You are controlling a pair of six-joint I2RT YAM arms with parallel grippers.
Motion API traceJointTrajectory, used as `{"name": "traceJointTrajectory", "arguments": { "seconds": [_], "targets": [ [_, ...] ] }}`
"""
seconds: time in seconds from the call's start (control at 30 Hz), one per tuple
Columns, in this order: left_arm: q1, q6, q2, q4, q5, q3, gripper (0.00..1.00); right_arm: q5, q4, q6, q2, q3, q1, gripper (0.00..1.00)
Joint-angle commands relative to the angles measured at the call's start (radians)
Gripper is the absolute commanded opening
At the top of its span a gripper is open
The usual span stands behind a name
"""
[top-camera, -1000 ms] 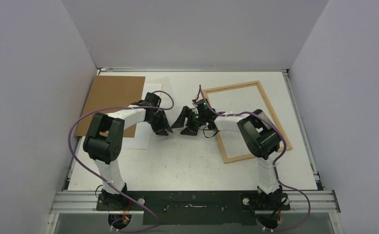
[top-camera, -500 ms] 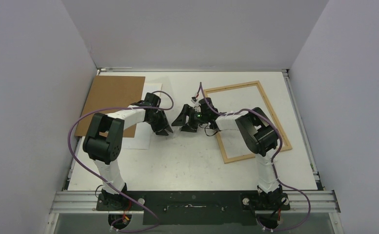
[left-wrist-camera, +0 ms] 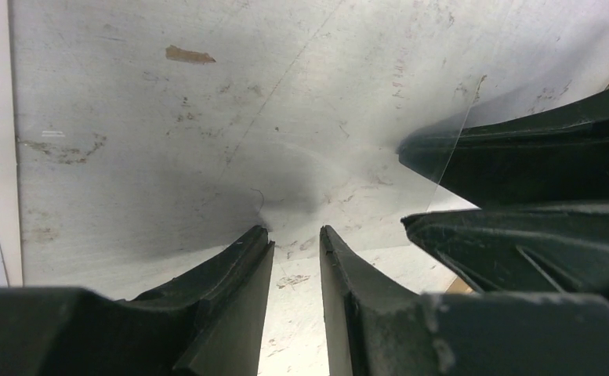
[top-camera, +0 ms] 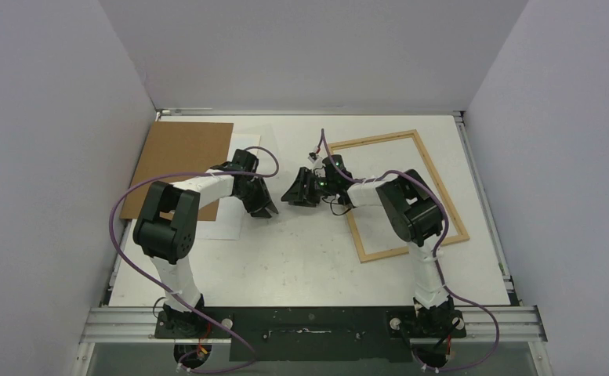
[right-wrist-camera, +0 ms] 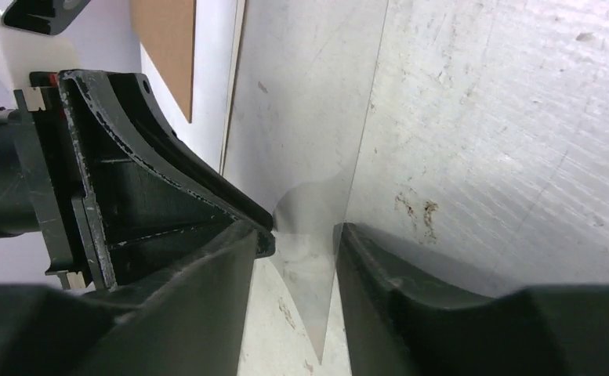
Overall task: Put the photo into the frame
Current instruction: Pick up the photo frame item at the center of the board.
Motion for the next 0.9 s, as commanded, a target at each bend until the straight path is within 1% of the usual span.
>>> {"name": "traceJointTrajectory", "arguments": {
  "seconds": [0.0, 0.07, 0.17, 0.27, 0.3, 0.5, 0.73, 0.87],
  "targets": [
    [-0.013, 0.036, 0.113, -0.094, -0.151, -0.1, 0.29, 0.035, -0.075, -0.034, 0.071, -0.041, -0.002, 0.39],
    [-0.013, 0.036, 0.109, -0.092, -0.151, -0.101, 0.26, 0.036, -0.074, -0.025, 0.079, -0.029, 0.005, 0.31],
    [-0.013, 0.036, 0.098, -0.088, -0.149, -0.103, 0.25, 0.041, -0.074, -0.005, 0.093, -0.005, 0.022, 0.24],
    [-0.013, 0.04, 0.064, -0.094, -0.144, -0.101, 0.25, 0.061, -0.085, 0.016, 0.088, 0.013, 0.032, 0.04],
    [-0.013, 0.042, 0.049, -0.104, -0.143, -0.096, 0.25, 0.069, -0.09, 0.02, 0.078, 0.012, 0.032, 0.0],
    [-0.012, 0.081, -0.109, -0.147, -0.15, -0.05, 0.25, 0.143, -0.271, -0.039, -0.052, 0.022, 0.017, 0.0],
    [0.002, 0.123, -0.268, -0.17, -0.168, 0.006, 0.27, 0.258, -0.635, -0.188, -0.262, 0.027, 0.013, 0.0],
    [0.025, 0.13, -0.328, -0.171, -0.183, 0.025, 0.29, 0.314, -0.765, -0.219, -0.416, 0.007, 0.001, 0.0]
  ]
}}
